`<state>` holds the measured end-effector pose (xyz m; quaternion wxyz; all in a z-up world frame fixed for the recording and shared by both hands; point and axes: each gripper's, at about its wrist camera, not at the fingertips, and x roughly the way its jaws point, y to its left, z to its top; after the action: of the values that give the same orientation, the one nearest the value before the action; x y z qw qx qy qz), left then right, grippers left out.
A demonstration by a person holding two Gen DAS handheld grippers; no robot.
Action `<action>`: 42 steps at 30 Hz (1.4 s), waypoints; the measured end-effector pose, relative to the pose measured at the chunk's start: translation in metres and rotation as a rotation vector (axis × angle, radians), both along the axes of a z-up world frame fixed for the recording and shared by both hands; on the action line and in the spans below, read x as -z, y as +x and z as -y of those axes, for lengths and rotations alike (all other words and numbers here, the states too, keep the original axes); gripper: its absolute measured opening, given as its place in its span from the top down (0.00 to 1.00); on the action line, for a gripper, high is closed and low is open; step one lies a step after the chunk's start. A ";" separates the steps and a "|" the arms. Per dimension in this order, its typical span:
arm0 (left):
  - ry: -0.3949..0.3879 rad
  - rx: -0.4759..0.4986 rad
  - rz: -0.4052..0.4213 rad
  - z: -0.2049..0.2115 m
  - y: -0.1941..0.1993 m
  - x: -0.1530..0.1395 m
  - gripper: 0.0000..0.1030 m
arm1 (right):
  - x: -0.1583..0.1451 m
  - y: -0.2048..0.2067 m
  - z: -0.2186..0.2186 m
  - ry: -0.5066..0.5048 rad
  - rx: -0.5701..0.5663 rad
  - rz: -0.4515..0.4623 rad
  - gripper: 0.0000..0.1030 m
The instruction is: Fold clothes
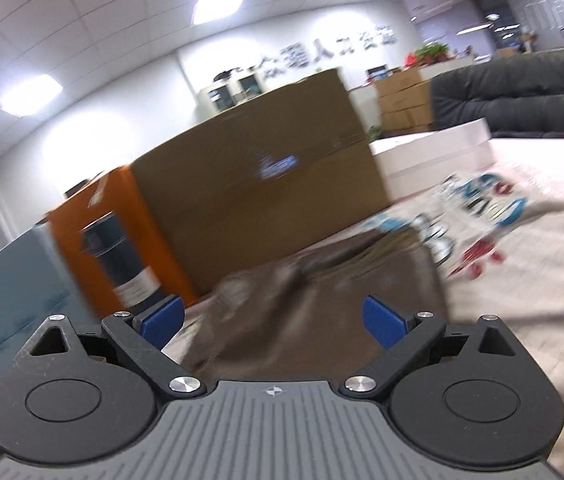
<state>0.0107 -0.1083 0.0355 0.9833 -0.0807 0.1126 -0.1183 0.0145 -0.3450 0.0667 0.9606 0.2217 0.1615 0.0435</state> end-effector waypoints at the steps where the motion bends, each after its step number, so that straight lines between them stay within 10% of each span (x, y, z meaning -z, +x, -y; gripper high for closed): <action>1: -0.010 0.007 0.009 -0.008 -0.004 -0.002 0.04 | -0.001 -0.005 -0.010 0.012 -0.012 -0.005 0.06; 10: 0.019 -0.044 0.163 -0.065 -0.025 0.002 0.00 | 0.027 -0.039 -0.088 0.052 0.111 -0.036 0.04; 24: 0.051 -0.025 0.177 -0.085 -0.023 0.013 0.00 | 0.046 -0.049 -0.119 -0.152 0.400 0.084 0.00; 42: 0.108 -0.098 0.237 -0.078 -0.032 0.020 0.00 | 0.057 -0.057 -0.126 -0.191 0.427 0.138 0.00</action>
<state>-0.0210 -0.0307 0.0152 0.9972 -0.0183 -0.0020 -0.0726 -0.0422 -0.2185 0.0093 0.9734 0.1556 0.0485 -0.1609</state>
